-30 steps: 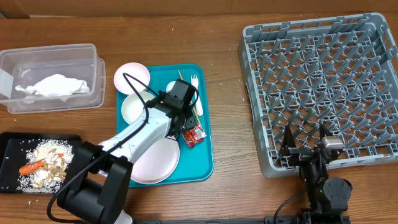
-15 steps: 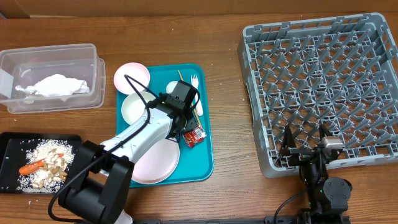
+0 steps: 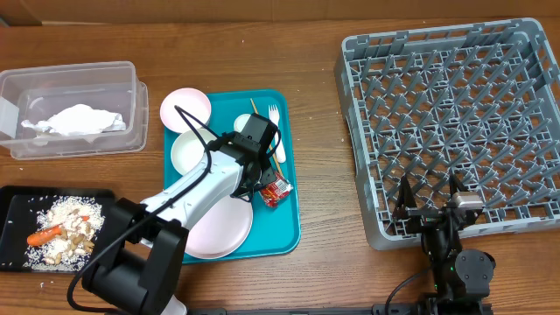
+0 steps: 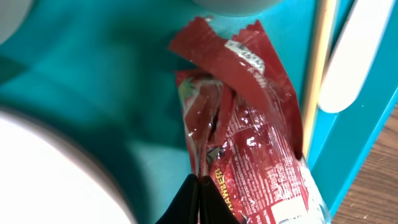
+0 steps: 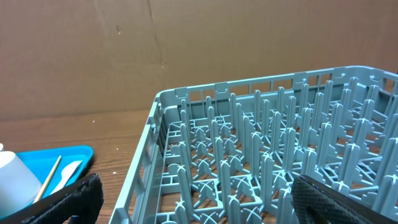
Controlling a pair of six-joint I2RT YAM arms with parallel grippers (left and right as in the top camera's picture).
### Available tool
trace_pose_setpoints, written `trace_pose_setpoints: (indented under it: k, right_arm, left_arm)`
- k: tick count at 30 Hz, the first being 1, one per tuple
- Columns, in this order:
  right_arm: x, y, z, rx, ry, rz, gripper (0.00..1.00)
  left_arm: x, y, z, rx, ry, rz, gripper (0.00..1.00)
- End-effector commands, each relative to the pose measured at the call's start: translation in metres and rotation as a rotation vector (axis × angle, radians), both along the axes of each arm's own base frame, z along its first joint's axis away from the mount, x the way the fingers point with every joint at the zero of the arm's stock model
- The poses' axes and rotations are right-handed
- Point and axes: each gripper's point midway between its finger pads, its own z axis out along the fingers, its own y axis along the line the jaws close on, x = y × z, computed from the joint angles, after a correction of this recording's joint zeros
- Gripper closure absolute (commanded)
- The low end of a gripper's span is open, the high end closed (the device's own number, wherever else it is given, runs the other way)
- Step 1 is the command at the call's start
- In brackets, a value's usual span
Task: Sort waste into correct bins and load items into the dishwasher
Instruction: 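Carry the red wrapper left and release it into the clear bin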
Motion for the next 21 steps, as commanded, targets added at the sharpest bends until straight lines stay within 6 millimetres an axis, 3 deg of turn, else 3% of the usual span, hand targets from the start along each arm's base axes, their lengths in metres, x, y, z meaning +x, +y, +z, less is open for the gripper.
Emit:
trace_pose_setpoints:
  k: [1, 8, 11, 16, 17, 19, 21]
  right_arm:
    - [0.000, 0.000, -0.001, -0.004, -0.006, -0.003, 0.00]
    - [0.000, 0.000, -0.001, -0.004, -0.006, -0.003, 0.00]
    - [0.000, 0.000, -0.001, -0.004, -0.006, -0.003, 0.00]
    - [0.000, 0.000, -0.001, -0.004, -0.006, -0.003, 0.00]
    - [0.000, 0.000, -0.001, -0.004, -0.006, -0.003, 0.00]
    - [0.000, 0.000, -0.001, -0.004, -0.006, -0.003, 0.00]
    - [0.000, 0.000, -0.001, -0.004, -0.006, -0.003, 0.00]
  left_arm:
    - [0.013, -0.007, 0.037, -0.019, -0.058, 0.000, 0.96]
    - [0.012, -0.013, 0.100, -0.078, -0.114, -0.038, 0.96]
    - [0.025, 0.002, 0.138, -0.075, -0.238, -0.014, 0.96]
    - [0.056, 0.085, 0.183, 0.082, -0.444, 0.203, 0.96]
    - [0.065, 0.114, 0.191, 0.121, -0.486, 0.284, 0.96]
    - [0.077, 0.146, 0.199, 0.148, -0.534, 0.379, 0.96]
    - [0.093, 0.193, 0.206, 0.174, -0.594, 0.512, 0.96]
